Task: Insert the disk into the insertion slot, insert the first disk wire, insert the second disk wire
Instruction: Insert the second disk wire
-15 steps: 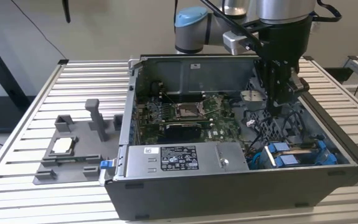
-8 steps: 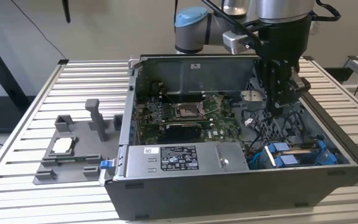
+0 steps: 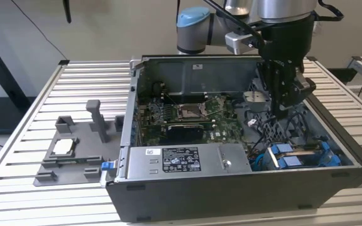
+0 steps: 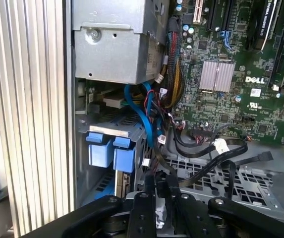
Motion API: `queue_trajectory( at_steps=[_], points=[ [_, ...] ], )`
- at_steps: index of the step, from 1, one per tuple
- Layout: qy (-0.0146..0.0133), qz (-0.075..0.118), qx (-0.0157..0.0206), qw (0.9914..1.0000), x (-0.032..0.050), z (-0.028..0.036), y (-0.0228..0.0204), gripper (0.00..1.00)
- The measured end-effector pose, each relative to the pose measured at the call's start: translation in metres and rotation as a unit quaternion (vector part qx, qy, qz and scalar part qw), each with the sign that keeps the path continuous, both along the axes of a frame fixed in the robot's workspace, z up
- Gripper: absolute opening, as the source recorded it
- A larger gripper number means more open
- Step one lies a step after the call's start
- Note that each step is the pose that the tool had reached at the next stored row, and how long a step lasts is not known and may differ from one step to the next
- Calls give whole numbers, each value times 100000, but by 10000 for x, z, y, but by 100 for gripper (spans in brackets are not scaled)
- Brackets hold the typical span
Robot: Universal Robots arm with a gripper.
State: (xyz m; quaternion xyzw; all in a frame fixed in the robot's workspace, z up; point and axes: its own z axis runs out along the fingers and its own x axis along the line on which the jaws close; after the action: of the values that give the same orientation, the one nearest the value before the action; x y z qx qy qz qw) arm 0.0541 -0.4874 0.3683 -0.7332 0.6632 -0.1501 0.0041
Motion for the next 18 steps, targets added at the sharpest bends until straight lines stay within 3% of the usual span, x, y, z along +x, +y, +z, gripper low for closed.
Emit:
queue_trajectory(
  at_steps=[2,4,5,15,18],
  points=[
    [-400,5,-284,99999,1,-7,2,24],
    [-577,11,-492,99997,1,-10,3,22],
    [-583,14,-520,99997,1,-10,2,16],
    [-573,4,-551,99997,5,-10,1,16],
    [-171,9,-534,99998,40,-10,-32,16]
  ],
)
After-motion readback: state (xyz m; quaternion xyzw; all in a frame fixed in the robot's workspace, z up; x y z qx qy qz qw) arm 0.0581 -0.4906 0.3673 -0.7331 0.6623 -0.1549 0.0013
